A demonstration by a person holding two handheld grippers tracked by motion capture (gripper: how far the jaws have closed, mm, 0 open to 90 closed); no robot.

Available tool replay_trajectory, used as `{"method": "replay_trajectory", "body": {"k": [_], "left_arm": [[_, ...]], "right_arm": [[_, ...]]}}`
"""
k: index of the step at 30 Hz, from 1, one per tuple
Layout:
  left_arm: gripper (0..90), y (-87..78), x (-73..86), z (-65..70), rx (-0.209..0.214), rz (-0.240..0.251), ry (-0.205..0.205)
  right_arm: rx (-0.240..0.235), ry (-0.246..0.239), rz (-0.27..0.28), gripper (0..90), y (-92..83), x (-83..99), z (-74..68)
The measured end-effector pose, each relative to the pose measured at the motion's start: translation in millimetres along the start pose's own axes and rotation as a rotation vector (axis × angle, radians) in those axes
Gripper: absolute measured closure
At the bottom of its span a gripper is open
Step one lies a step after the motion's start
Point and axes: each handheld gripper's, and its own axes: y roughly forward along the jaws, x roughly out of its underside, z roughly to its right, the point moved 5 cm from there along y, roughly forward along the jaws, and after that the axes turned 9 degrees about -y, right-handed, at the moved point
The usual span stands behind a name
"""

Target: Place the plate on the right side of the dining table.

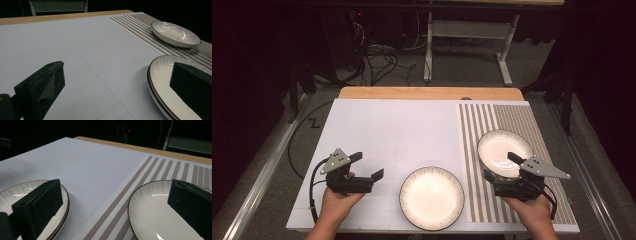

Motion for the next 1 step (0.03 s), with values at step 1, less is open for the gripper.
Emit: {"method": "replay_trajectory", "body": {"k": [1], "left_arm": [[0.4,1.0,-0.1,1.0,0.003,-0.006,0.004]], "right_arm": [[0.0,-0.001,0.0,1.0,0.2,-0.1,-0.1]]}}
